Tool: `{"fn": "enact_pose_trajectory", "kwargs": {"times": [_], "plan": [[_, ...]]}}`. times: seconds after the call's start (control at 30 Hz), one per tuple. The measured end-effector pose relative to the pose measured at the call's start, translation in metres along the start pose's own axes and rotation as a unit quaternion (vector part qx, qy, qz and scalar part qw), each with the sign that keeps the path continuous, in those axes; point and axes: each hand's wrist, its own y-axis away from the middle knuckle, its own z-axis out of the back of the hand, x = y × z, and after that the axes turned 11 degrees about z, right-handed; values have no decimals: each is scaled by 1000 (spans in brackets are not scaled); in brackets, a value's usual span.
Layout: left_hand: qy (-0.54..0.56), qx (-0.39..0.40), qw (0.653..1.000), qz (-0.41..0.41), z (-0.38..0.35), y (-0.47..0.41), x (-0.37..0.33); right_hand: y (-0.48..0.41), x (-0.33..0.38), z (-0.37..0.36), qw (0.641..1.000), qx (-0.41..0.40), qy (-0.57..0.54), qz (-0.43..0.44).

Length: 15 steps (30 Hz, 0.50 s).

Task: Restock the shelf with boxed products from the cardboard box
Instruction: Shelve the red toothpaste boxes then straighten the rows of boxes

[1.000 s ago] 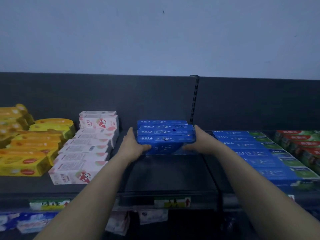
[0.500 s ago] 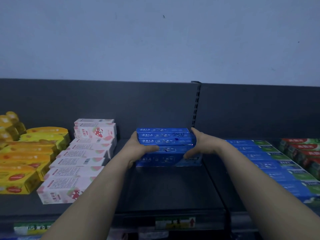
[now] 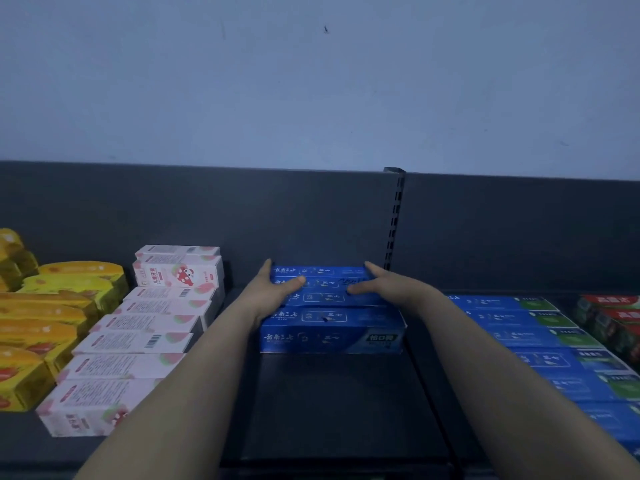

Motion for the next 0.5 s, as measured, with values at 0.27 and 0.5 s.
{"fn": "enact_pose_trajectory", "kwargs": {"times": [0.27, 0.5], "plan": [[-16, 18, 1000, 11, 10, 11, 9, 23, 4, 12, 992, 87, 92, -22], [-73, 45, 996, 16, 12, 37, 10, 49, 15, 0, 978, 93, 186, -15]]}}
